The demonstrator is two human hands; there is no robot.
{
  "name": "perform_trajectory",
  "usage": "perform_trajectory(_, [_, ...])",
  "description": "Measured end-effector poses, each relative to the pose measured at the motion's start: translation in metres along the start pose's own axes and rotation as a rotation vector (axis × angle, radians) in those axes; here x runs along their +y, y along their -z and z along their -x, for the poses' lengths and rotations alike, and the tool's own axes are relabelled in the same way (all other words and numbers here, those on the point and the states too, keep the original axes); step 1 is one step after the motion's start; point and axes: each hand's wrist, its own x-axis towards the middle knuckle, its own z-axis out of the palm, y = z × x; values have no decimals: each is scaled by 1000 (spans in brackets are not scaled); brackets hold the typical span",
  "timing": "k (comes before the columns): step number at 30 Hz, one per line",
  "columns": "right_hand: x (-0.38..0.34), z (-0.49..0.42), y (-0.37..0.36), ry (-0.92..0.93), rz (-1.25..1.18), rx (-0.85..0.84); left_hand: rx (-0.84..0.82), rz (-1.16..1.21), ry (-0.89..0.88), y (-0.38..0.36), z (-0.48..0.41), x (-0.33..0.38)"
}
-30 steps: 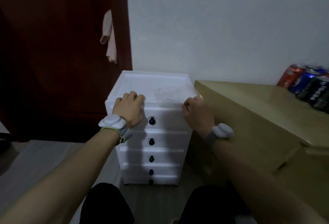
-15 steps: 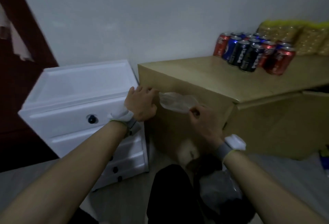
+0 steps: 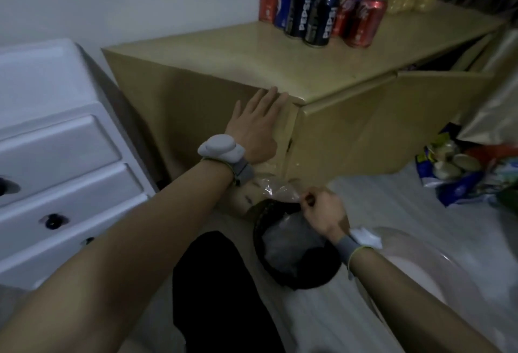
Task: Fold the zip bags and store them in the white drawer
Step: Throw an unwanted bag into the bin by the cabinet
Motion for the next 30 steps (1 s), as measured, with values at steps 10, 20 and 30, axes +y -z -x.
perform_trajectory(10, [46,5,-54,-67,129,-92,154,-38,-8,-26,-12,-2])
perform_trajectory(20, [60,-7,-73,-128,247,-594,227,-33,10,-48,-16,-5])
perform_trajectory(30, [24,-12,-55,-138,392,-500,171,-64,-24,-29,-10,-8])
